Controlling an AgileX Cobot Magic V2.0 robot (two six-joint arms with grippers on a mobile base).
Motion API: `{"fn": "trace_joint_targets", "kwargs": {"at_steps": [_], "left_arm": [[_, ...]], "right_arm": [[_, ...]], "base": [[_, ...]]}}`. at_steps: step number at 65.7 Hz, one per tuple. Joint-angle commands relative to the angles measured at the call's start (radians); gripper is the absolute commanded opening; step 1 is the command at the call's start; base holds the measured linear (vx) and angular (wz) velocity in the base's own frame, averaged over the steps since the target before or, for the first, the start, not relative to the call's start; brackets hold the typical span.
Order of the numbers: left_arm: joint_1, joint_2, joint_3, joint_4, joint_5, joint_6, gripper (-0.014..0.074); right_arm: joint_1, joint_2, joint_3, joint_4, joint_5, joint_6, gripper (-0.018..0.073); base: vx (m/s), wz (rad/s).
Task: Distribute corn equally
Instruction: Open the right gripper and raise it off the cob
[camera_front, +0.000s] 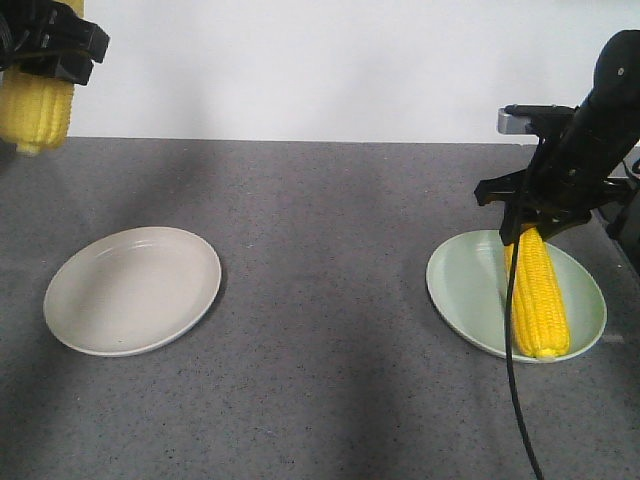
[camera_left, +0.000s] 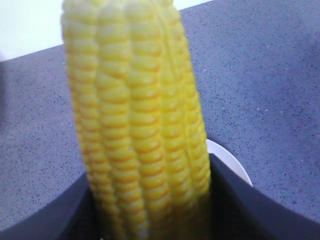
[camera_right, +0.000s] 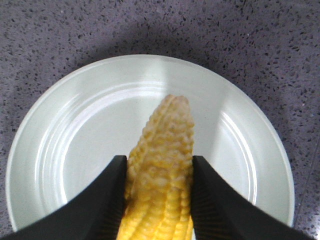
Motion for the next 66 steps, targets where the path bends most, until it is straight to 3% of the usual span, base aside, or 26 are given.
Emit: {"fn": "trace_joint_targets", "kwargs": {"at_steps": [1, 48, 66], "left_arm": [[-0.002, -0.037, -0.029, 0.004, -0.045, -0.011, 0.0220], [-0.002, -0.037, -0.029, 0.004, -0.045, -0.011, 0.0220], [-0.002, -0.037, -0.029, 0.004, -0.045, -0.011, 0.0220]], "right_arm": [[-0.001, -0.032, -0.026, 0.007, 0.040, -0.012, 0.0266], [-0.001, -0.001, -0.027, -0.010, 0.032, -0.017, 0.0467], [-0.002, -0.041, -0.027, -0.028, 0.040, -0.021, 0.0477]], "base": [[0.00, 0.00], [0.00, 0.00], [0.00, 0.00]]}}
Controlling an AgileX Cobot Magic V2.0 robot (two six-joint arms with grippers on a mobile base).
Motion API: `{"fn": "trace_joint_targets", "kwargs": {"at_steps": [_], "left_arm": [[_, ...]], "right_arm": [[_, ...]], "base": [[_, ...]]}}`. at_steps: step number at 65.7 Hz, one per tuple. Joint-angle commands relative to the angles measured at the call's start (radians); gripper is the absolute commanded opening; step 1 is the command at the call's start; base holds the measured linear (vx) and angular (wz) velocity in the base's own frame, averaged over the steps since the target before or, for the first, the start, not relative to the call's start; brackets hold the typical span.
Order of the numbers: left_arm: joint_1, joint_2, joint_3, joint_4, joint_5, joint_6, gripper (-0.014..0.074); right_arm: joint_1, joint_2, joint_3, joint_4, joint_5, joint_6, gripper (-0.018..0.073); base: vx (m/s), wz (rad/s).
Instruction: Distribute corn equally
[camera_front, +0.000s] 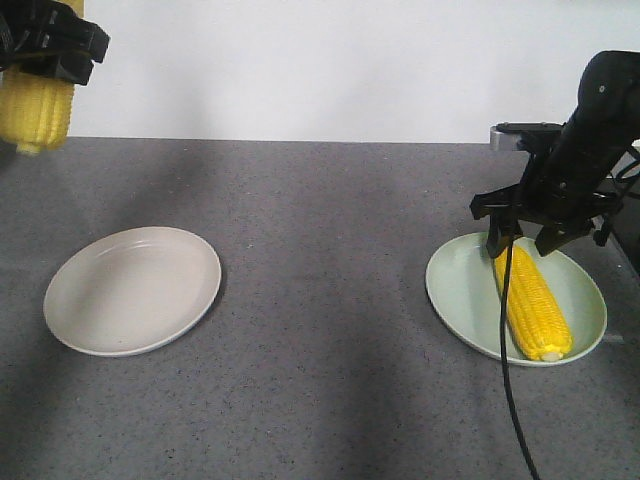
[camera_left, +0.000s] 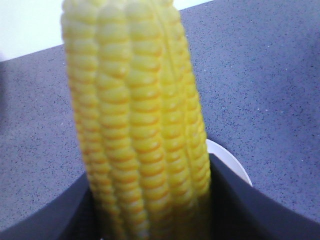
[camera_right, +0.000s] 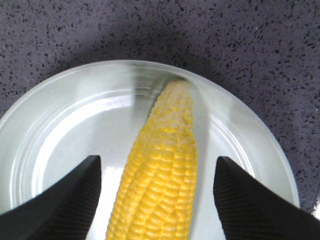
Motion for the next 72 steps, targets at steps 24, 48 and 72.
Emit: {"fn": "trace_joint_targets", "kwargs": {"at_steps": [24, 48, 72], "left_arm": [[-0.002, -0.037, -0.029, 0.004, -0.045, -0.011, 0.0220], [-0.002, -0.037, -0.029, 0.004, -0.045, -0.011, 0.0220], [-0.002, -0.038, -0.029, 0.004, -0.065, -0.009, 0.0220]], "right_arm": [[-0.002, -0.322, -0.027, -0.072, 0.033, -0.016, 0.0474], [-0.001, -0.506, -0.027, -0.066, -0.027, -0.008, 0.0386], [-0.001, -0.581, -0.026, -0.067, -0.022, -0.044, 0.0050]], "base": [[0.00, 0.00], [0.00, 0.00], [0.00, 0.00]]}}
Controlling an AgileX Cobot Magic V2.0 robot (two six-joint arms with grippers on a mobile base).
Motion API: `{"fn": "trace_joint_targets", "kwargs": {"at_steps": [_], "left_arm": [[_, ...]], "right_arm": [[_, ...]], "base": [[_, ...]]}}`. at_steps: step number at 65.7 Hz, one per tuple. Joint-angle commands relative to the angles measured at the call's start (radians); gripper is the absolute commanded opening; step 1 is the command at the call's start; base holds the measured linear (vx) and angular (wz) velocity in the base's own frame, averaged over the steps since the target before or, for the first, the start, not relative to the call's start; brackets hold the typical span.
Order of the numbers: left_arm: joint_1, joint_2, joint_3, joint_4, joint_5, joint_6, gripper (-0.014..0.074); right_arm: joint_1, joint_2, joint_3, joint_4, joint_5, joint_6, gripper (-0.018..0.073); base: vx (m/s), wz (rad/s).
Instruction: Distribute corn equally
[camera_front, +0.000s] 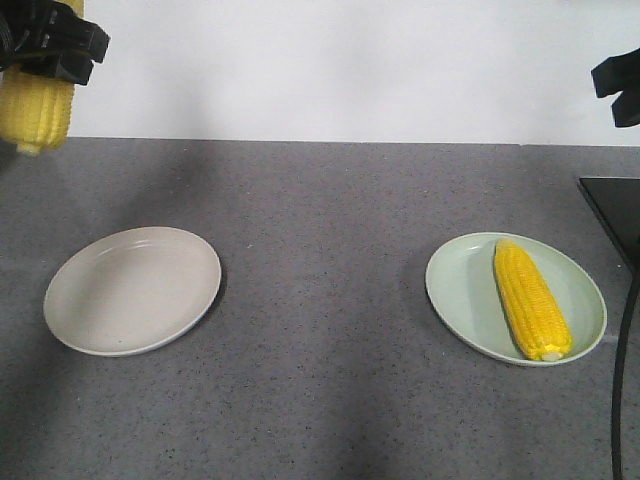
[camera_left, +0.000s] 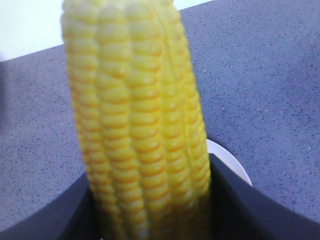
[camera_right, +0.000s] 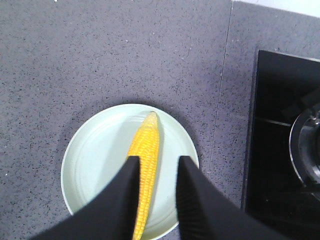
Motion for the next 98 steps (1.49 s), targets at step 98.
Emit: {"fn": "trace_joint_targets", "kwargs": {"at_steps": [98], "left_arm": [[-0.002, 0.193, -0.025, -0.071, -0.032, -0.013, 0.0223]], "right_arm": [[-0.001, -0.043, -0.025, 0.034, -0.032, 0.017, -0.0009]], "base": [[0.00, 0.00]]}}
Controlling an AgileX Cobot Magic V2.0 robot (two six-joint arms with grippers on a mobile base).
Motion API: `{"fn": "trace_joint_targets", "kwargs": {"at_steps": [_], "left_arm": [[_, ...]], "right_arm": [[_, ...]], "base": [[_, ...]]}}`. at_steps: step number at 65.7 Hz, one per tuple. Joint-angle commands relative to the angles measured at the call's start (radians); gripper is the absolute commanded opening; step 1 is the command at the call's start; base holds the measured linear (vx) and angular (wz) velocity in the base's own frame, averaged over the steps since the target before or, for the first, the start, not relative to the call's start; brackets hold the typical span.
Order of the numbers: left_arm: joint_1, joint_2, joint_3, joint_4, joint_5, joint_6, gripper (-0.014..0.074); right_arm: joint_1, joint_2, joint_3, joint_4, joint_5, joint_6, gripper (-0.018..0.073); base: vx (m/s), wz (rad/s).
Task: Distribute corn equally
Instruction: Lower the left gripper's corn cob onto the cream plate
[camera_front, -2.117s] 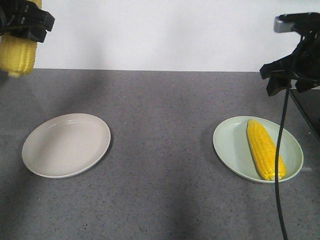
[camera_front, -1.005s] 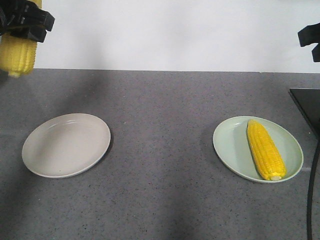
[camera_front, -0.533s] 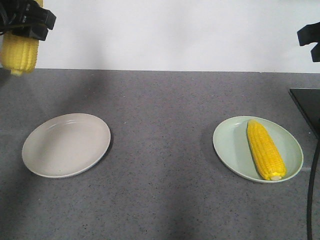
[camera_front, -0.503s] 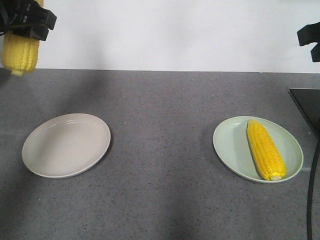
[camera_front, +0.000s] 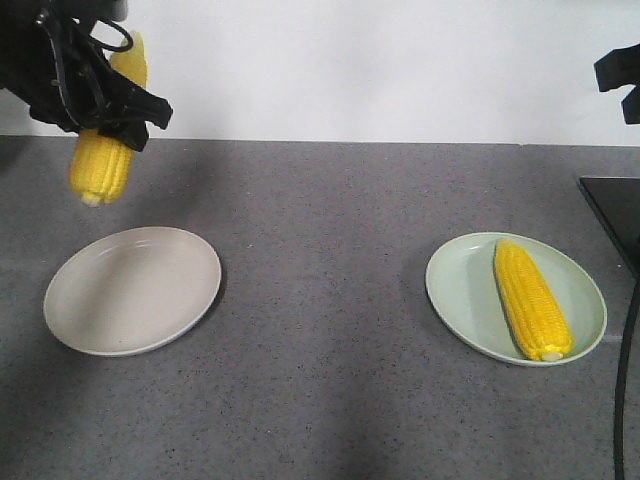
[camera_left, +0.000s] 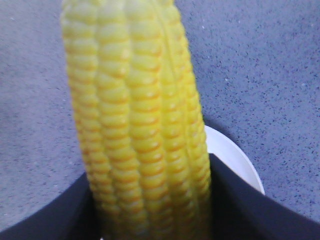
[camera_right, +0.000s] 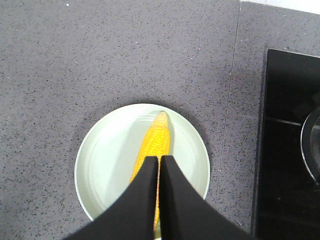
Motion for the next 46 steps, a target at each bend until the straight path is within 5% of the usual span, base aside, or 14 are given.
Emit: {"fn": "trace_joint_targets", "kwargs": {"at_steps": [1, 46], "left_arm": [[-0.002, -0.023, -0.025, -0.041, -0.022, -0.013, 0.0223], [0.006, -0.015, 0.256, -0.067, -0.022, -0.012, 0.0248]], "right_arm": [[-0.001, -0.029, -0.025, 0.003, -0.042, 0.002, -0.0009], [-0.001, -0.029, -0.025, 0.003, -0.042, 0.002, -0.0009]], "base": [[0.00, 0.00], [0.00, 0.00]]}}
